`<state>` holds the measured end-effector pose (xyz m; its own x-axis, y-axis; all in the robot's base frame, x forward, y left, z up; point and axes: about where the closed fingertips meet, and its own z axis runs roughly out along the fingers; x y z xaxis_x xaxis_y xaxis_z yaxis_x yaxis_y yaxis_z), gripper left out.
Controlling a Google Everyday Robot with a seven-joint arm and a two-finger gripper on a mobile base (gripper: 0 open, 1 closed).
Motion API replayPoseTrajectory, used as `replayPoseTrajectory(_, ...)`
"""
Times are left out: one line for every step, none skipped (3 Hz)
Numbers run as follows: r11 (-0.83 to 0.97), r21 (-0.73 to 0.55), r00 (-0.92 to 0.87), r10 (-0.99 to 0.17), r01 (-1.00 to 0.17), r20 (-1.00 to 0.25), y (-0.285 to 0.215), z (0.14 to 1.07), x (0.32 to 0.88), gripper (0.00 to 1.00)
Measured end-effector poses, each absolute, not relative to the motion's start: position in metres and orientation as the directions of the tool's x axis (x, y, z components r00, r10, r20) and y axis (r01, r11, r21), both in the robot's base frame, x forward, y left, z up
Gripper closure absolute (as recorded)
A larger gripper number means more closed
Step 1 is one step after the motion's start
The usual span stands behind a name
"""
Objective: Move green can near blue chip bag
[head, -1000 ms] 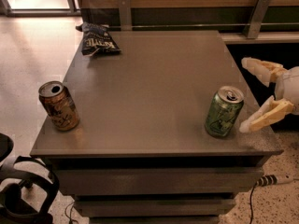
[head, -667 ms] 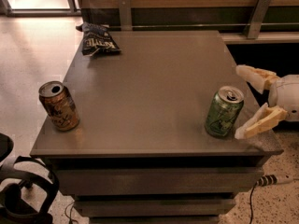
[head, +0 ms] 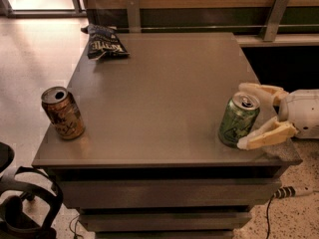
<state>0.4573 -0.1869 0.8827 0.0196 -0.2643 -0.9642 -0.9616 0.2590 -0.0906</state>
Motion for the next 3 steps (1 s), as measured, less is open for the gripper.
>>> replayPoseTrajectory(0.256,-0.091,0.021,-0.265,-0.962,-0.964,-0.1850,0.8834,0.4577,0.42)
replayPoseTrajectory(0.252,-0.092,0.023,-0.265,-0.963,-0.964,-0.1827,0.8838,0.4580,0.64)
replayPoseTrajectory(0.247,-0.092,0.024,-0.265,-0.965,-0.964,-0.1804,0.8842,0.4581,0.88)
